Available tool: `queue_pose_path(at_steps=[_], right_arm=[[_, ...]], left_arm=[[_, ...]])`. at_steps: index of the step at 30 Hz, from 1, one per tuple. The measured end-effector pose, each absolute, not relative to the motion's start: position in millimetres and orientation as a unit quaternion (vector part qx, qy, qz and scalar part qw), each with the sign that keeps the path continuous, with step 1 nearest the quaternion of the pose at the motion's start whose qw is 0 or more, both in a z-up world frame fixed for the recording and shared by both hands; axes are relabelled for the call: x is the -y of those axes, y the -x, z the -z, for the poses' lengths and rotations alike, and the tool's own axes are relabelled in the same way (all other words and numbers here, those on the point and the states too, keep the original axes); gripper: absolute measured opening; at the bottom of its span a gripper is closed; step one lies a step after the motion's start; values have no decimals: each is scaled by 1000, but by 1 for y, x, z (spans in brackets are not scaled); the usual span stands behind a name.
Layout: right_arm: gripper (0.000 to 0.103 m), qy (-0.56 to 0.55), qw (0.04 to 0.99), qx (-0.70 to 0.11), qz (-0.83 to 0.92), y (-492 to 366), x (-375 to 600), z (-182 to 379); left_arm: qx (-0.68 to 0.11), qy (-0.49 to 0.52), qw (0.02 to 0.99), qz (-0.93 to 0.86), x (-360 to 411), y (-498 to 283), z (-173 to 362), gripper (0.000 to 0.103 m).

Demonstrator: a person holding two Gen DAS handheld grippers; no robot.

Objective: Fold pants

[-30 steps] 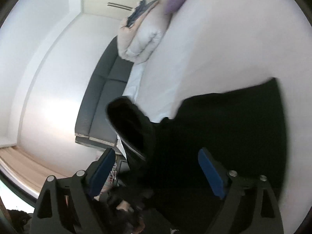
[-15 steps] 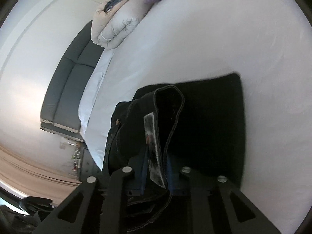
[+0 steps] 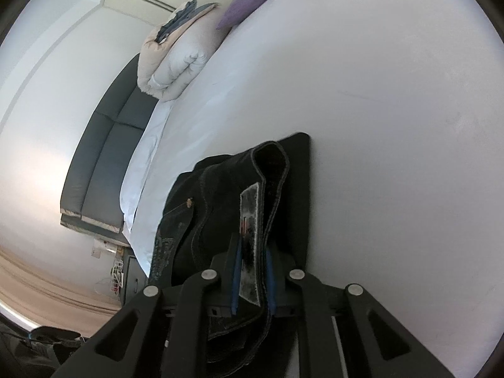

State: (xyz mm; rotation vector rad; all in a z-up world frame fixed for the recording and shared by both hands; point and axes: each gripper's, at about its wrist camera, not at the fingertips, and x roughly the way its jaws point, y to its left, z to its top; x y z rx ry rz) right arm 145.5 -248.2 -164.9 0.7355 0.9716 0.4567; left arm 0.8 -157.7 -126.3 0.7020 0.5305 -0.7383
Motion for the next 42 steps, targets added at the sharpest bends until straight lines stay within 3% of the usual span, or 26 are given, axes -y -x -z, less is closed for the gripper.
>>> queue_pose_path(at_steps=[6,10,11,13,14,15,17,20,22,23,24,25,26,28,30,42], right_arm=[[15,-360,795,-442,-206,-137,258,180],[18,-386,787,-427,-221,-133,265,189],[20,-391,785,-427,-219,-131,267,188],[26,-391,791,-423,-205,-122,270,180],[27,-387,797,-421,-194,-118,273,176],[30,-380,806,-419,-176,-112,274,170],[29,-374,813,-412,-170,-103,274,158],[21,-360,820,-400,-197,-97,257,135],[16,-338,823,-402,-215,-98,237,123],[16,-327,823,-406,-226,-100,226,120],[14,-316,822,-412,-233,-101,216,119],[14,-306,822,-421,-232,-102,209,121],[14,-298,820,-433,-227,-104,203,127],[12,-297,814,-454,-209,-106,200,141],[0,-297,812,-468,-181,-105,205,157],[0,-301,826,-444,-172,-73,209,155]], left_arm=[[-254,-327,841,347,134,-30,132,12],[-277,-293,838,367,119,-38,121,20],[-285,-272,836,382,112,-38,114,28],[-289,-225,840,400,87,-35,97,58],[-284,-207,847,399,75,-33,89,83],[-272,-181,857,399,57,-32,78,86],[-271,-144,863,401,33,-38,63,86],[-280,-96,879,373,1,-67,49,86],[-302,-68,888,341,-15,-106,52,80],[-320,-56,888,326,-20,-126,56,58],[-341,-46,886,312,-22,-142,60,43],[-376,-34,877,299,-24,-168,69,39],[-389,-29,873,292,-25,-183,76,29],[-418,-41,866,270,-22,-214,93,28],[-436,-53,857,271,-17,-224,110,26],[-412,-123,865,258,-32,-175,124,26]])
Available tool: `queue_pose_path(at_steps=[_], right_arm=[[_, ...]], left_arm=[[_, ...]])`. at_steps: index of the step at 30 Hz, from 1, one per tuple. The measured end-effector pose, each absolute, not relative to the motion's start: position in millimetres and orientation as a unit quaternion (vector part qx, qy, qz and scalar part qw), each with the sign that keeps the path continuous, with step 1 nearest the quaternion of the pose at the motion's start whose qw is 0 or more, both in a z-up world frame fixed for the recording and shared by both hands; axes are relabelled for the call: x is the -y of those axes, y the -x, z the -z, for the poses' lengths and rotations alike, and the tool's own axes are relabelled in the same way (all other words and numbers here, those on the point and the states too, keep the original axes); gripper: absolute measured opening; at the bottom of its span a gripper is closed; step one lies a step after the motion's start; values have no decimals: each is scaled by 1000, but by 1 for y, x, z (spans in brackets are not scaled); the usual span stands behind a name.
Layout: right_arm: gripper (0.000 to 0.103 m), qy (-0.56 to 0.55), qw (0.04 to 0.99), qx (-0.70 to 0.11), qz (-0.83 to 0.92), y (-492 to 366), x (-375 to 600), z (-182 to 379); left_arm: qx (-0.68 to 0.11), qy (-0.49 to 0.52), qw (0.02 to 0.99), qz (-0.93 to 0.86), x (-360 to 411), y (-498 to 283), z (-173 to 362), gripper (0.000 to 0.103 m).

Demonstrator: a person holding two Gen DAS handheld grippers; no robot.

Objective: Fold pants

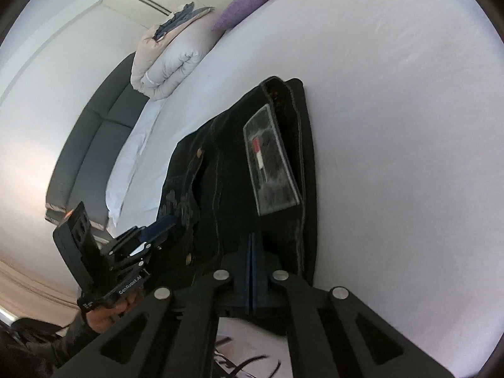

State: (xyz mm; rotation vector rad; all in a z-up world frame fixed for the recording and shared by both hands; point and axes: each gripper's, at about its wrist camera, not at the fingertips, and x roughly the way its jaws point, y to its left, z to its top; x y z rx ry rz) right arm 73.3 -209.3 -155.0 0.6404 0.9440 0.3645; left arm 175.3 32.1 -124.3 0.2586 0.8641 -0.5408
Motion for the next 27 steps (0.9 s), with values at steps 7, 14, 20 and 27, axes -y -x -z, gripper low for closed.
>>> queue_pose_path(at_steps=[7,14,20,27], right_arm=[[0,-313,828,-436,-162,-56,210,166],[0,-298,842,-421,-155,-50,210,166],[56,-292,862,-383,-157,-31,224,136],[57,-301,851,-402,-152,-63,236,137]], left_arm=[[-417,-144,867,232,-17,-173,133,26],[-413,-144,870,227,-18,-162,122,26],[-412,-74,876,238,-44,-157,99,38],[-417,28,880,224,-92,-178,90,102]])
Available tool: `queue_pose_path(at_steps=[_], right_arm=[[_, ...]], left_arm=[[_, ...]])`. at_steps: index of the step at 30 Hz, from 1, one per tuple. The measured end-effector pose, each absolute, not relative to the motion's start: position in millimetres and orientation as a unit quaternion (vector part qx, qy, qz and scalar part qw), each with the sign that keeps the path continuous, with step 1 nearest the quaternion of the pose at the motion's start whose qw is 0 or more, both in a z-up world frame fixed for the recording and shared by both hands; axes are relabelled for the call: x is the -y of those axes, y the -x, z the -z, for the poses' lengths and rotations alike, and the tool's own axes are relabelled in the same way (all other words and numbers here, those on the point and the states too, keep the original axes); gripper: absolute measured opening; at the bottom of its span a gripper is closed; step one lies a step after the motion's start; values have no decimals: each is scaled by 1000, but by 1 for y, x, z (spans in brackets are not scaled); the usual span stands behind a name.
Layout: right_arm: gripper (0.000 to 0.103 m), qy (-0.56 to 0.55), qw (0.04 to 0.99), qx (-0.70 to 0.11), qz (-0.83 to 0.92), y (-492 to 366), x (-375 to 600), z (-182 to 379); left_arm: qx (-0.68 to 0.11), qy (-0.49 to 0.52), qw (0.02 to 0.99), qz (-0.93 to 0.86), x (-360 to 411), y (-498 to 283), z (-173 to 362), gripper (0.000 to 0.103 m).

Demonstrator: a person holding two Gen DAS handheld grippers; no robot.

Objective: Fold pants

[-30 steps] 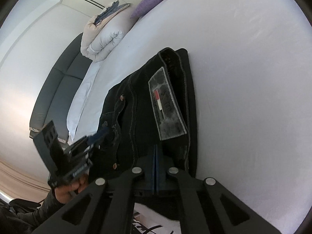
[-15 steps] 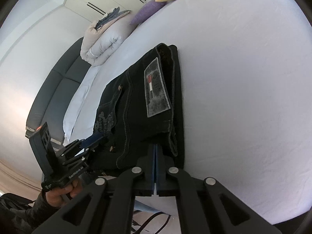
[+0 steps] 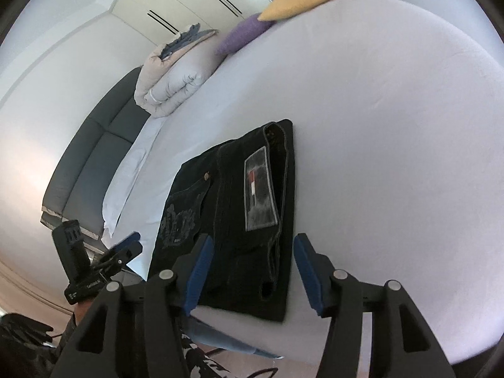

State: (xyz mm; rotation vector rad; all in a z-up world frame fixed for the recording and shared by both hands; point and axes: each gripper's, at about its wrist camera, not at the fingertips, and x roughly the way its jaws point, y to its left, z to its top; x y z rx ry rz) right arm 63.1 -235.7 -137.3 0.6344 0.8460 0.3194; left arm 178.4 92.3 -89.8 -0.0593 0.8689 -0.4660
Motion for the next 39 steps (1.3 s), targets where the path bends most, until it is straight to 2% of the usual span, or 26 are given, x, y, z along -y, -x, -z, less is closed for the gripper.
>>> queue_pose_path(at_steps=[3,10,12,14,21,28,29,34,39], right_arm=[[65,-316,837,-423,-144,-81,239,147],[66,-334,818,-451,-128,-113,244,162],[66,-340,810,-456,-140,-123,242,165],[61,-344,806,-459,-146,-131,239,168],[41,-335,799,-475,-155,-150,226,177],[36,-312,813,-471,-139,-145,217,174],[35,-302,818,-472,-134,-144,213,172],[28,-229,847,-469,-101,-139,191,159],[23,-155,874,-456,-68,-130,165,143]], left_arm=[[-438,64,867,231,-102,-192,101,101],[-494,59,829,257,-78,-236,123,101],[-504,46,823,259,-68,-241,130,95],[-516,34,815,260,-57,-245,138,87],[-513,12,819,257,-46,-244,139,77],[-508,3,822,256,-38,-240,136,67],[-507,3,824,252,-38,-240,135,63],[-505,-2,826,251,-30,-238,131,56],[-498,-6,831,246,-25,-235,124,37]])
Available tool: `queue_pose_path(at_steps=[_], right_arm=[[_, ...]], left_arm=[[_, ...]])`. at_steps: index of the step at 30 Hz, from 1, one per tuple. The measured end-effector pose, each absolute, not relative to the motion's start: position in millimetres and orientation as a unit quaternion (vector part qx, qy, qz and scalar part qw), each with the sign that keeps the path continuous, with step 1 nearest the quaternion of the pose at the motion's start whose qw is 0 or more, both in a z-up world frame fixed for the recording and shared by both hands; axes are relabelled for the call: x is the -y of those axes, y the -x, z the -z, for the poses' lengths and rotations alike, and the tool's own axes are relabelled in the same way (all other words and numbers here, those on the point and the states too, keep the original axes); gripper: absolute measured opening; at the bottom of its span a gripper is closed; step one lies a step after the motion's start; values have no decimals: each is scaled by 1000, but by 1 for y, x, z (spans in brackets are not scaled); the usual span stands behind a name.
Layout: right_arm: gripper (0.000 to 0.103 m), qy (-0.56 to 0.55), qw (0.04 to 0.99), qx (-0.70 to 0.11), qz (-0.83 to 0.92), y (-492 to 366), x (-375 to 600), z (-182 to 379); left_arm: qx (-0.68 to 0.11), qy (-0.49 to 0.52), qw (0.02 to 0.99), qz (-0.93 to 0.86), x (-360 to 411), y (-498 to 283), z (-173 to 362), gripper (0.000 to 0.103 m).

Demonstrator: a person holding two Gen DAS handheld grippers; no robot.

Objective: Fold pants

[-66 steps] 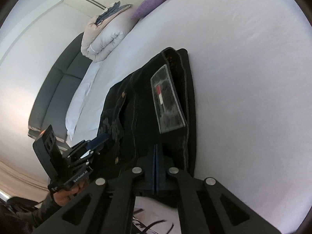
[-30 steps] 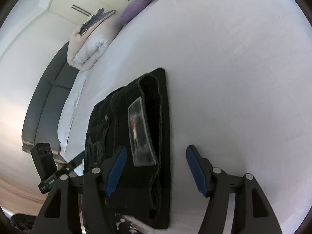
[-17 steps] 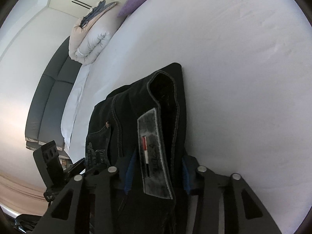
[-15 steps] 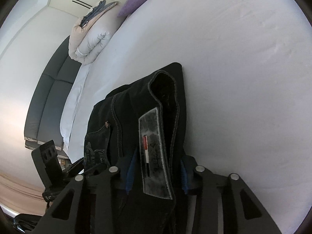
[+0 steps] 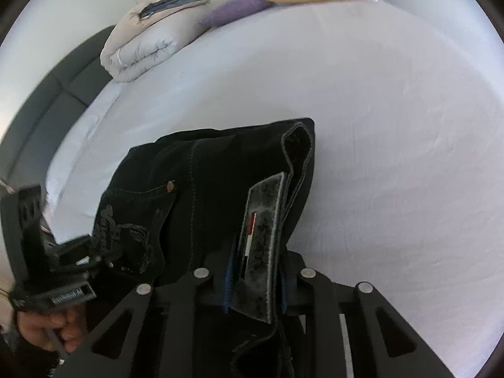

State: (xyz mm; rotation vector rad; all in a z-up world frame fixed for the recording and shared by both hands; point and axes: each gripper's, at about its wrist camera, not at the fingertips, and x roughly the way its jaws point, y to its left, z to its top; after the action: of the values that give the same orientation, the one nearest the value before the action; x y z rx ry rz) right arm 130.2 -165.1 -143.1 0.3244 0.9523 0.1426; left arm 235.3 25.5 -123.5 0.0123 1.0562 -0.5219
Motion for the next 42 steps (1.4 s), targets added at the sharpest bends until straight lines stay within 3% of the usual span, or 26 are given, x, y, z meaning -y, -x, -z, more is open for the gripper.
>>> queue_pose_path(at_steps=[11,20,29,36,42], right_arm=[[18,-65,916,-390,-63,-94,117,101],[17,-78,928,-356,-77,-94,143,66],[17,-92,931,-347,-64,-169,206,38],[17,-134,915,-376,-60,-244,263,55],[17,-146,897,-414,-47,-293,285,94]], left_arm=[[-479,0,845,239,-31,-228,99,20],[-443,-19,858,259,-13,-245,54,19],[-411,-79,866,272,54,-326,14,19],[-433,-69,856,272,106,-392,36,19],[-461,-60,846,261,101,-410,76,19]])
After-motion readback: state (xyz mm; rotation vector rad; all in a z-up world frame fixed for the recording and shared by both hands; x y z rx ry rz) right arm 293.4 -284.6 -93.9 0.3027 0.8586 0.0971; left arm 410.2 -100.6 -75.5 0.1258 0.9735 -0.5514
